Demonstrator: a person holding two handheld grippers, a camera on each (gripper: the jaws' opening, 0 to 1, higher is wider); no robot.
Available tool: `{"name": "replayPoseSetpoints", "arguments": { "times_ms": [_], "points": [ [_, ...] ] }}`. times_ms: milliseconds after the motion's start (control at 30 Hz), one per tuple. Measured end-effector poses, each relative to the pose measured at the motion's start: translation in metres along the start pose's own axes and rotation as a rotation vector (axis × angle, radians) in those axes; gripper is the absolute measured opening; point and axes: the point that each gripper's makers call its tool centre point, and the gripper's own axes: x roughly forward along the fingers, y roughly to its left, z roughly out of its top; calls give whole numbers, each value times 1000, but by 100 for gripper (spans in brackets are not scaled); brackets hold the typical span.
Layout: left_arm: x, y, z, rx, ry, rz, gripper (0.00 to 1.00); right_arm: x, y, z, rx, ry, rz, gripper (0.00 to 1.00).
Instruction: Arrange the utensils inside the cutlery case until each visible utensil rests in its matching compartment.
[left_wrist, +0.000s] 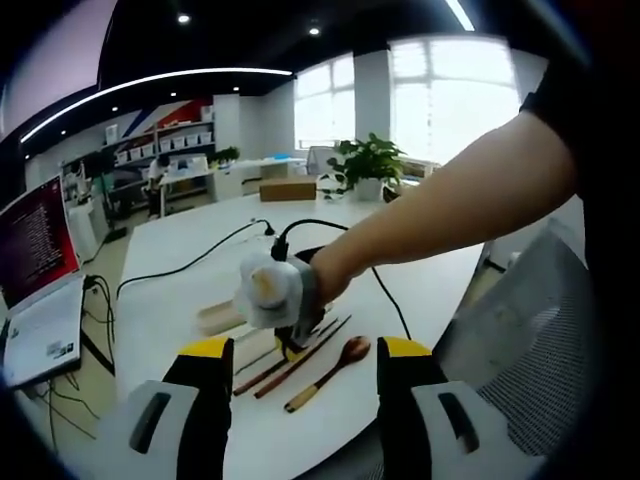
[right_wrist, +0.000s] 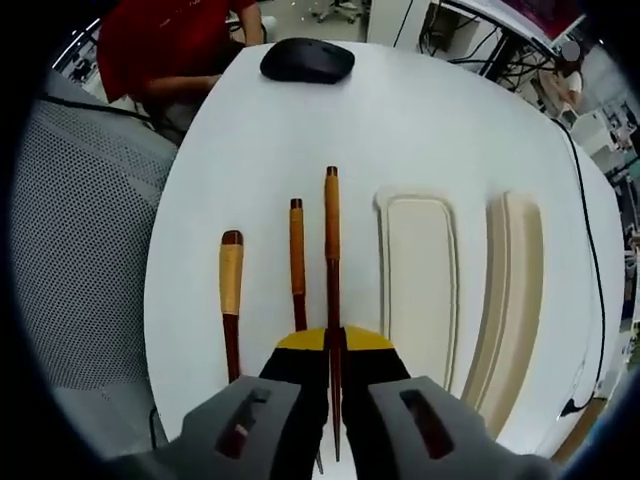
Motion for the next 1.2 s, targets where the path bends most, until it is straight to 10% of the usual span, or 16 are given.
{"name": "replayPoseSetpoints", "arguments": {
  "times_ms": [467,1200],
  "points": [
    [4,-4,-7,-40,34,-33,59,1,-1,0,40,98,35,1],
    [2,-8,-5,-39,21,-54,59,0,1,0,43,54,12,0]
  ]
}}
